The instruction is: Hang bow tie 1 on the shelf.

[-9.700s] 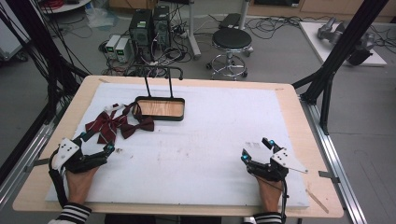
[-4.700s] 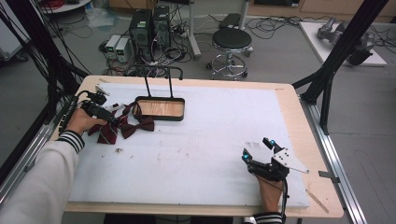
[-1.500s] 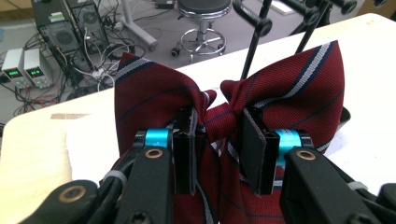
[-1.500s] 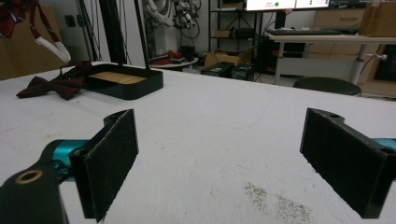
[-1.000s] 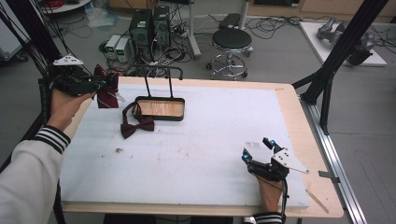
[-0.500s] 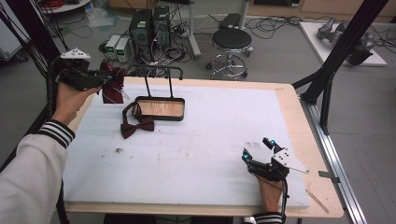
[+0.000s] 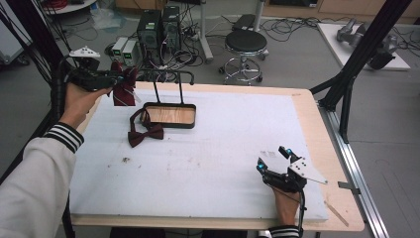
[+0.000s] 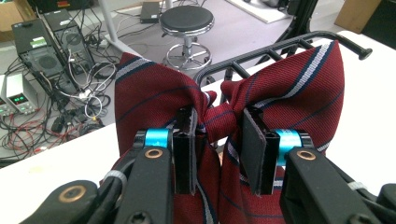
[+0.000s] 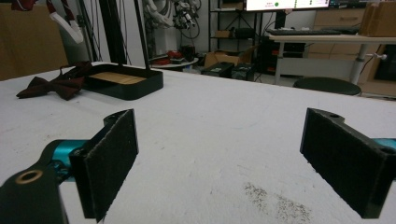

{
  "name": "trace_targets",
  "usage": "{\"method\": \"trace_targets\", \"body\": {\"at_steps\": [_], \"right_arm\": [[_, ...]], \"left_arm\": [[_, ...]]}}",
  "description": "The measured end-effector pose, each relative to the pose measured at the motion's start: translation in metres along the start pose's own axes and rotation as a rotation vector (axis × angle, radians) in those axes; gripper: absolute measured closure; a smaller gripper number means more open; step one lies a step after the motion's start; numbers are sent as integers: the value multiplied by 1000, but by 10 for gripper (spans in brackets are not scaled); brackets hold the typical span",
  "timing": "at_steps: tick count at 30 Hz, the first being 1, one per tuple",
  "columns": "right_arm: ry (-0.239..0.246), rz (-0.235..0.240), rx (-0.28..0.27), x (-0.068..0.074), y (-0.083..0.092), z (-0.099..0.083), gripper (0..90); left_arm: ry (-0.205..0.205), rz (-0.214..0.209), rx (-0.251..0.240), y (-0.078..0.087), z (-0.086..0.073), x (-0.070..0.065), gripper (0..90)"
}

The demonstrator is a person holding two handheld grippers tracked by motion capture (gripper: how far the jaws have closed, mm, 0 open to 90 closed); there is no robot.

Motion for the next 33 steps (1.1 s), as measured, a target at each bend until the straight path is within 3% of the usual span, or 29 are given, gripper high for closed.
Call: {"method": "trace_targets", "body": {"at_steps": [18, 33], "right_arm": [[-1, -1, -2, -1, 0, 0, 106], [-2, -1, -2, -1, 0, 0, 106]], "left_arm": [[-11, 6, 27, -18, 15, -2, 678], [24, 46, 43, -28, 18, 13, 677]]}}
Point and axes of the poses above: each handheld gripper's, and its own axes: y roughly backward along the jaws, z roughly out of its top, x roughly to its left, the point moved 7 cm from there along -y, roughly forward along the jaws, and after that the axes turned 14 degrees about -z, right-handed, at the moved point
